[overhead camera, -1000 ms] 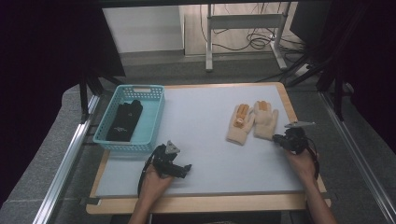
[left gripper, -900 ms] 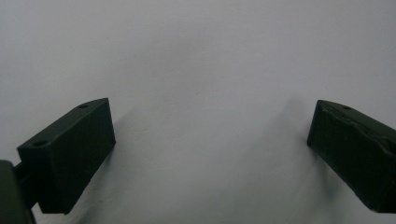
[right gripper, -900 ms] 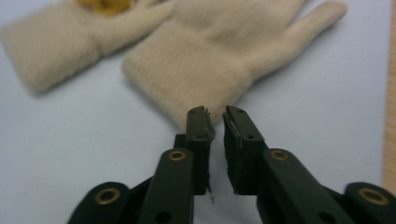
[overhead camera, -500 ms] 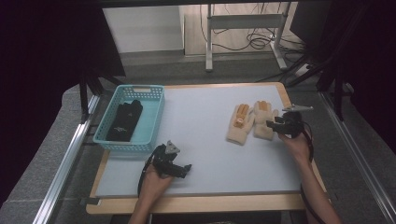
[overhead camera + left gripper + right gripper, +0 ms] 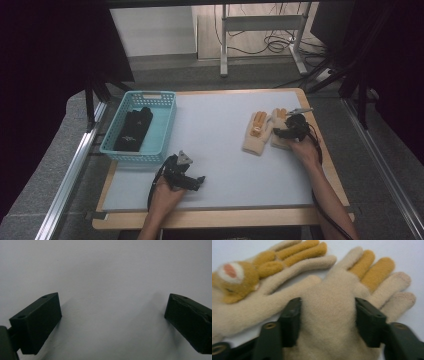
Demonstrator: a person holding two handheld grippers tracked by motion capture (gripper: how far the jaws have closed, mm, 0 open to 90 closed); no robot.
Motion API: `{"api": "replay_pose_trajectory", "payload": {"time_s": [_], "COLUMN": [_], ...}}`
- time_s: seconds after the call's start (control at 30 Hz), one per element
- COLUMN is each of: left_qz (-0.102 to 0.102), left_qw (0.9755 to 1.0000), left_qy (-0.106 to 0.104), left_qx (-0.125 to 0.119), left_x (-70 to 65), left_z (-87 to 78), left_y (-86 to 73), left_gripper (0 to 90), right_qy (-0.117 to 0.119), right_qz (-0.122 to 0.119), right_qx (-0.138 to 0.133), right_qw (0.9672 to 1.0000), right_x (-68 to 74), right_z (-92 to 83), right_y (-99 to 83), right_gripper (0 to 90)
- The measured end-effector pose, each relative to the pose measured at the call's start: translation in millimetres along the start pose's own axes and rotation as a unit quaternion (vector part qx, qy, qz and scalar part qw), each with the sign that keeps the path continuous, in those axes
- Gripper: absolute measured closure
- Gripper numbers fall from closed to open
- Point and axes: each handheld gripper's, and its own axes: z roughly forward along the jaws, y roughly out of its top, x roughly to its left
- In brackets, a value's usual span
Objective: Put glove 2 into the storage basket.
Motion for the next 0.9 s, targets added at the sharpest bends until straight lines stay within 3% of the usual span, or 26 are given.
{"api": "replay_pose_trajectory", "payload": {"time_s": [0.17, 0.33, 0.53, 0.73, 0.9], "left_qz": [0.000, 0.000, 0.000, 0.000, 0.000], "left_qw": [1.0000, 1.0000, 1.0000, 1.0000, 1.0000], "left_qy": [0.000, 0.000, 0.000, 0.000, 0.001], "left_qx": [0.000, 0.000, 0.000, 0.000, 0.000], "left_x": [0.1, 0.1, 0.0, 0.0, 0.0], "left_z": [0.0, 0.0, 0.0, 0.0, 0.0], "left_y": [0.0, 0.0, 0.0, 0.0, -0.1], "left_gripper": [1.2, 1.2, 1.2, 1.3, 1.3], "right_qy": [0.000, 0.016, 0.028, 0.059, 0.088], "right_qz": [0.014, 0.028, 0.019, 0.002, -0.031], "right_qx": [0.003, -0.012, -0.039, -0.071, -0.075], "right_qw": [0.9999, 0.9994, 0.9987, 0.9957, 0.9928], "right_x": [2.8, 2.0, 13.3, 39.0, 77.2], "right_z": [-4.3, -16.0, -42.1, -74.9, -87.7], "right_y": [-0.9, -4.3, -4.7, 0.5, 5.2], "right_gripper": [53.1, 53.8, 53.7, 53.4, 52.7]}}
